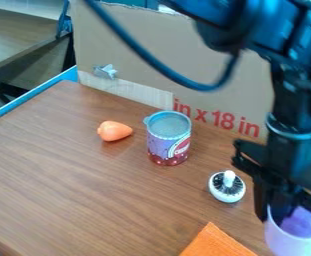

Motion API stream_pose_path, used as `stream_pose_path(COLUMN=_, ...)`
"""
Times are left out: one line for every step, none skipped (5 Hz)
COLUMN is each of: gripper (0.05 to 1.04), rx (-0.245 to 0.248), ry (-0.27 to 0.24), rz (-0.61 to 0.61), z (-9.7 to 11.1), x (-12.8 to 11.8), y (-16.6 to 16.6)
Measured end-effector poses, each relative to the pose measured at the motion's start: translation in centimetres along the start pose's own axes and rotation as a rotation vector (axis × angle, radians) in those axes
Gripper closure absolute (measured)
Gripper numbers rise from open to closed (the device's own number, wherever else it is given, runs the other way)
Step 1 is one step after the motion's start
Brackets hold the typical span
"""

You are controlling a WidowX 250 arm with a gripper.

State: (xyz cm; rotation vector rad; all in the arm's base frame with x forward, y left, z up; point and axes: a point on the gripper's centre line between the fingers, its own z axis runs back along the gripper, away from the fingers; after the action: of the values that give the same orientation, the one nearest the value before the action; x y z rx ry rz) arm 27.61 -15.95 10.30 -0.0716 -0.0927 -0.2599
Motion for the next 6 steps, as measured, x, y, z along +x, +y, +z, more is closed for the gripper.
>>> stream_pose_path(gripper=0.989, rx=0.001, ry=-0.123, rz=0.179, z=3.9, x=-4.3, y=3.9)
stream_pose_path(gripper=0.989, rx=0.044, ry=-0.11, rz=0.308, z=5.3, x=-8.3, y=7.3)
stream_pose_path(gripper=0.989, rx=0.086, ry=-0.072, rz=0.449, z=5.5, x=-10.3, y=12.2)
stream_pose_path(gripper=0.989, rx=0.089, ry=-0.039, rz=0.587, z=4.0, x=-10.8, y=16.9)
stream_pose_path(gripper=0.989, rx=0.056, ry=-0.005, rz=0.714, z=2.5, x=-10.9, y=22.0)
stream_pose_path(gripper=0.989, rx=0.018, ry=0.026, rz=0.822, z=0.5, x=-11.6, y=26.8)
